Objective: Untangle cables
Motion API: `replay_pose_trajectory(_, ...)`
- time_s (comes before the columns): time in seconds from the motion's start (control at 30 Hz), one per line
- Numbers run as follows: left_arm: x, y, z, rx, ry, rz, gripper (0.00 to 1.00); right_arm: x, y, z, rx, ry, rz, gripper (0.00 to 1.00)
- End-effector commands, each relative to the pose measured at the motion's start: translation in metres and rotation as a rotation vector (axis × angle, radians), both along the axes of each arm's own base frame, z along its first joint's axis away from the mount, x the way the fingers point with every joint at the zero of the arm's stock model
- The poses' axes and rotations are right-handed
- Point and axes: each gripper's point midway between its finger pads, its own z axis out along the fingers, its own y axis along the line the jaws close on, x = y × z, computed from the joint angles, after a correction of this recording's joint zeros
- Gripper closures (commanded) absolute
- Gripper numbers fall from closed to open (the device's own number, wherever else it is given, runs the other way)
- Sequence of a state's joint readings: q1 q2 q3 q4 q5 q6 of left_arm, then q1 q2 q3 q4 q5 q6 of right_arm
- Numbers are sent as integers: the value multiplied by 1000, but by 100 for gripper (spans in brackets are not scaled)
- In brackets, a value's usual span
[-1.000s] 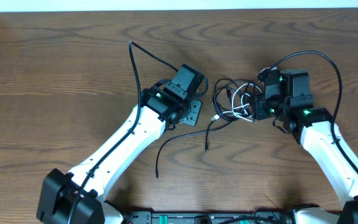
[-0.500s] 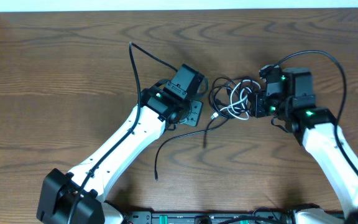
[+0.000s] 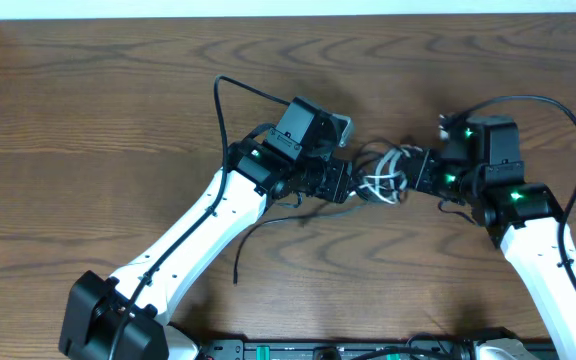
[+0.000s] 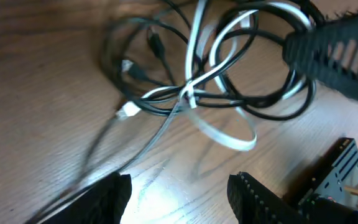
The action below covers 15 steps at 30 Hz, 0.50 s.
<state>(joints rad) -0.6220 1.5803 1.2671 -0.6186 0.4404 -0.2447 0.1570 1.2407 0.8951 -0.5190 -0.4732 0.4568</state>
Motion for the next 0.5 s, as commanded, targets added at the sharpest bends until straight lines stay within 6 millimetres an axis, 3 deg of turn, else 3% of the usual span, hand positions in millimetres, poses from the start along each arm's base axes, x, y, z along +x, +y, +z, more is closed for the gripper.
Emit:
replay_pose_trajectory(0.0, -4, 0, 2, -16, 14, 0, 44, -20, 37, 32, 148, -112, 295, 94)
replay_pose_trajectory(0.1, -5, 1, 1, -12, 21, 0, 44, -6, 15, 16, 18, -100, 176, 99)
replay_pose_trajectory(0.13, -6, 1, 1, -11, 23, 0, 44, 0, -2, 4, -49, -51, 64, 99)
replay_pose_trajectory(0.17, -6, 1, 1, -8, 26, 0, 44, 1, -32, -13, -138, 48, -140, 99)
replay_pose_trajectory(0.23, -7, 2, 0, -6, 29, 0, 44, -3, -51, -24, -202, 108, -253, 97)
replay_pose_trajectory(0.33, -7, 2, 0, -4, 32, 0, 45, -10, -43, -26, -207, 108, -165, 57)
replay_pose_trajectory(0.37, -7, 2, 0, -4, 32, 0, 44, -13, -33, -23, -205, 72, -58, 50)
replay_pose_trajectory(0.47, -7, 2, 0, -4, 32, 1, 44, -11, -33, -21, -223, 34, -8, 44)
